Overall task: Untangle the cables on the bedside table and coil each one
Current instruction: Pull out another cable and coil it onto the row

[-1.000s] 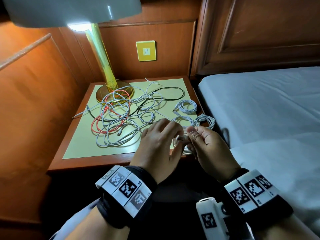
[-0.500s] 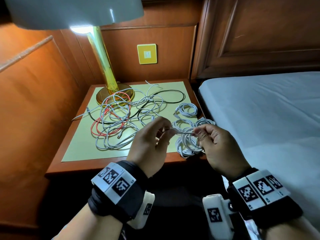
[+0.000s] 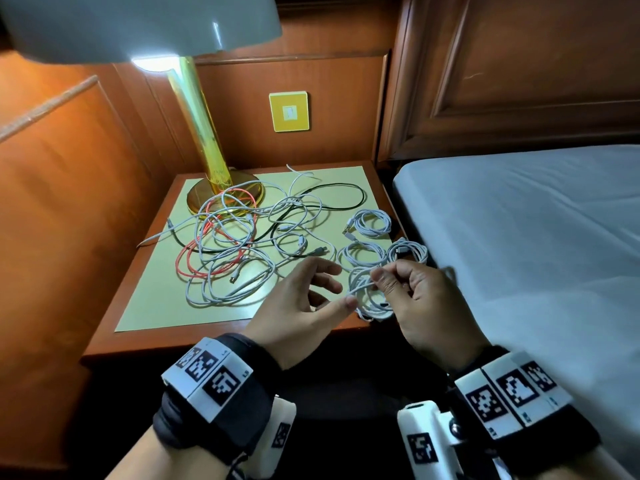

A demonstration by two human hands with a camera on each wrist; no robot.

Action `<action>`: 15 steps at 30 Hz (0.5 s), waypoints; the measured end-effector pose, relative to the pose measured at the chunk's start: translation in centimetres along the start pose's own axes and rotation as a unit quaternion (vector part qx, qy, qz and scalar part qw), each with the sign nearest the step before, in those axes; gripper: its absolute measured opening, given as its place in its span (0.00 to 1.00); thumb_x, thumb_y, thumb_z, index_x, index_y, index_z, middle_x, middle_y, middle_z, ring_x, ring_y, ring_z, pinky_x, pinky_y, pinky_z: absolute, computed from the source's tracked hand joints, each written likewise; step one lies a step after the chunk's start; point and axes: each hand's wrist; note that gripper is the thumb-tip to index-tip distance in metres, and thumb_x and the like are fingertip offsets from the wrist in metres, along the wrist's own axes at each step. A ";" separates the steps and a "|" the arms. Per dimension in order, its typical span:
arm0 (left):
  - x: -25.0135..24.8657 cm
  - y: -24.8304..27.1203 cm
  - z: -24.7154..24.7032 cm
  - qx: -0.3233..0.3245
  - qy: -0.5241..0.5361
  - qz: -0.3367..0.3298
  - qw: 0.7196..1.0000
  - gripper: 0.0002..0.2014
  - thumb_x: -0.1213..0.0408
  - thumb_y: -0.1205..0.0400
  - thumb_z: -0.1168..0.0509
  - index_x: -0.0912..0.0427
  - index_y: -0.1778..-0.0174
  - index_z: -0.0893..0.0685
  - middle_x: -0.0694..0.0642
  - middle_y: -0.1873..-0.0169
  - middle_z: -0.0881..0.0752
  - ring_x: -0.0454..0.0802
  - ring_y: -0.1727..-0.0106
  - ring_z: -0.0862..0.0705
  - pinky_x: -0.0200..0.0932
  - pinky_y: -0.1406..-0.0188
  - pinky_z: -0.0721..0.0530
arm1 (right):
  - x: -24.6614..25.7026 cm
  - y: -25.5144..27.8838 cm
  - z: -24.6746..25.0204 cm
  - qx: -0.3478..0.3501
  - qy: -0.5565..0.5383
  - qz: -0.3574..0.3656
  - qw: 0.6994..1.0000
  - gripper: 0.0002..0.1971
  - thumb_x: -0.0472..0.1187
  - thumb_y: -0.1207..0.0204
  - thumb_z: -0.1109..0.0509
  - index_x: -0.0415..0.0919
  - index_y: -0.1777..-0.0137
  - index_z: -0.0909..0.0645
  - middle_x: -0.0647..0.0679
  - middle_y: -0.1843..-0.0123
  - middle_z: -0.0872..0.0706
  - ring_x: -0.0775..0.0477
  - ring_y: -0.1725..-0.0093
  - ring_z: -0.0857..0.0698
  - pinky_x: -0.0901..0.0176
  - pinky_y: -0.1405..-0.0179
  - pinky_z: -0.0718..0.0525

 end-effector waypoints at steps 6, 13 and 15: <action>0.1 -0.3 -0.8 0.026 0.061 0.028 0.997 0.13 0.45 0.27 0.25 0.50 0.57 0.14 0.50 0.65 0.11 0.48 0.65 0.13 0.49 0.60 0.17 | 0.4 0.4 -0.5 0.042 -0.100 -0.023 0.994 0.22 0.66 0.28 0.33 0.48 0.54 0.11 0.54 0.59 0.08 0.55 0.57 0.11 0.57 0.51 0.14; -0.1 -0.5 -0.7 -0.015 0.110 0.057 0.992 0.09 0.53 0.23 0.27 0.55 0.59 0.14 0.55 0.69 0.16 0.52 0.70 0.22 0.53 0.64 0.23 | -0.2 0.1 -0.6 0.078 -0.201 -0.090 0.972 0.07 0.47 0.20 0.26 0.46 0.48 0.11 0.62 0.72 0.16 0.61 0.73 0.19 0.66 0.68 0.24; -0.2 -0.6 -0.6 -0.013 0.133 0.088 0.987 0.07 0.59 0.19 0.27 0.59 0.57 0.15 0.55 0.69 0.16 0.51 0.69 0.22 0.51 0.63 0.23 | 0.1 0.2 -0.4 0.094 -0.211 -0.090 0.969 0.06 0.40 0.19 0.26 0.44 0.46 0.11 0.59 0.67 0.11 0.59 0.67 0.13 0.68 0.64 0.19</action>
Point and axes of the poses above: each hand's wrist, its own y-axis away from the middle knuckle, its own z-axis out of the back of the hand, x = y × z
